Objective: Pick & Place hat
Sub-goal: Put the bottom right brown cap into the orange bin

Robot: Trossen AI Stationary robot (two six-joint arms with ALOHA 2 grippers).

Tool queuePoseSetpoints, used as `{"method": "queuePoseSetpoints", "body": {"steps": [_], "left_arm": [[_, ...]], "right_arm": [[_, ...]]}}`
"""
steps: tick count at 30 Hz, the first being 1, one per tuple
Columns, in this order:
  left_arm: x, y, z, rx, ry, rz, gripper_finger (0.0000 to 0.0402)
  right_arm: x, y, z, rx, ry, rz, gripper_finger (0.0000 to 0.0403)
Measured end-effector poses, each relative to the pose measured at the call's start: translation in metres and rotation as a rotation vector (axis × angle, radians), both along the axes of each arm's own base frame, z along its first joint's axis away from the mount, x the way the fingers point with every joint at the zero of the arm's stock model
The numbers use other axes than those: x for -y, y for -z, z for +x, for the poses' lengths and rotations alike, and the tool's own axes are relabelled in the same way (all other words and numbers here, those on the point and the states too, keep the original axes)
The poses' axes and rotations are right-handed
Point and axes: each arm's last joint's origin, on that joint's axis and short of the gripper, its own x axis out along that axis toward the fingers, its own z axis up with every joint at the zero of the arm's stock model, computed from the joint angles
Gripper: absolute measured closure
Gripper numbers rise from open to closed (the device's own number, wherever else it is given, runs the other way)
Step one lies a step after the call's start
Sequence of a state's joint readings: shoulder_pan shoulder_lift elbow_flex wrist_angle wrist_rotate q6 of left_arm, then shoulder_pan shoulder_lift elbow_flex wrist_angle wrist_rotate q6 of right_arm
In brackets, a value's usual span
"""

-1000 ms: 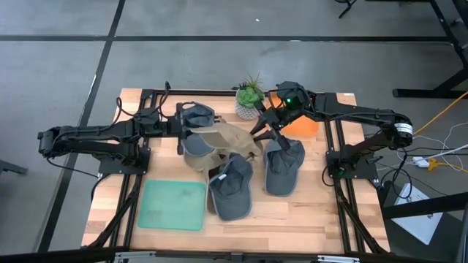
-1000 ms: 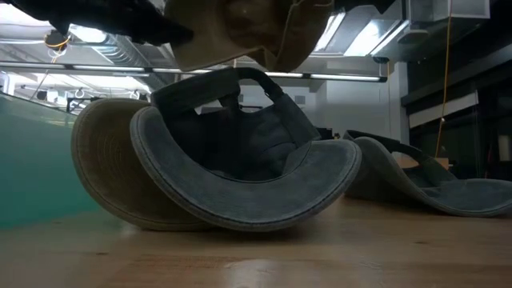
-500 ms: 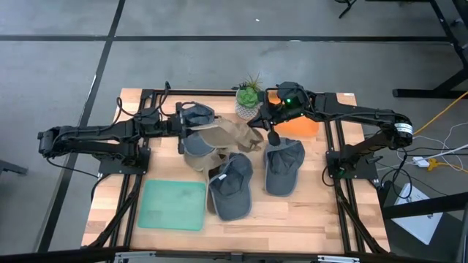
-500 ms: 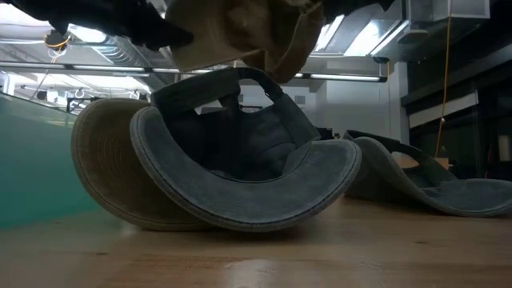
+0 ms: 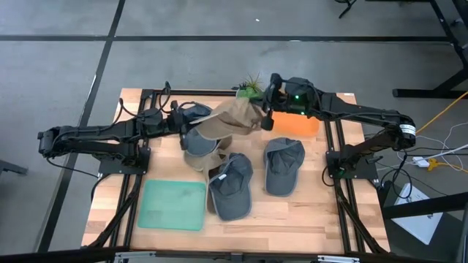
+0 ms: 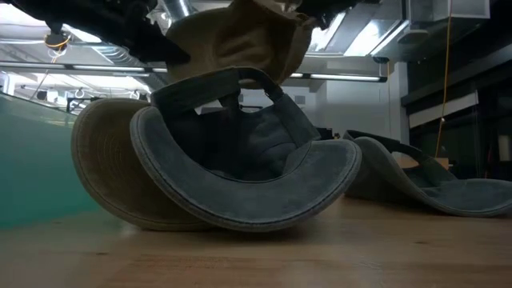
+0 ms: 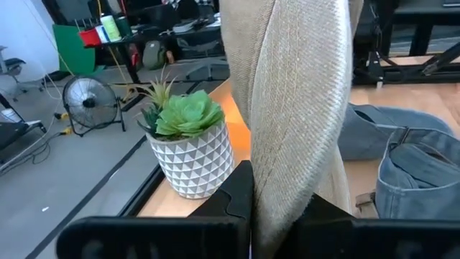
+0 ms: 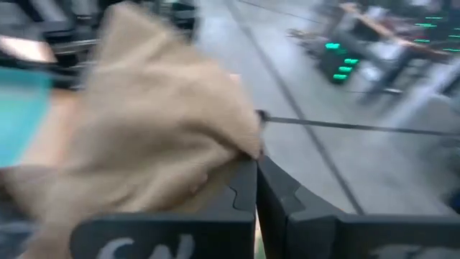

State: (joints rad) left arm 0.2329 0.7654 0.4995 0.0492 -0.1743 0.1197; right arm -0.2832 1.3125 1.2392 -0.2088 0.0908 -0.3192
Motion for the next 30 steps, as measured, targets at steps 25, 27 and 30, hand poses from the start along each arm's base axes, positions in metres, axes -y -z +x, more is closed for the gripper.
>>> {"method": "queuePoseSetpoints", "body": {"steps": [25,27,30], "left_arm": [[0.000,-0.006,0.000,-0.005,-0.108,0.152,0.0389],[0.002,-0.005,0.001,-0.027,-0.064,0.189,0.0389],[0.006,-0.005,0.002,-0.047,0.014,0.240,0.0389]], "right_arm": [[0.003,-0.008,-0.016,-0.049,0.172,-0.112,0.0285],[0.004,-0.006,-0.018,-0.075,0.167,-0.103,0.0254],[0.006,-0.001,-0.020,-0.130,0.101,-0.091,0.0205]]}}
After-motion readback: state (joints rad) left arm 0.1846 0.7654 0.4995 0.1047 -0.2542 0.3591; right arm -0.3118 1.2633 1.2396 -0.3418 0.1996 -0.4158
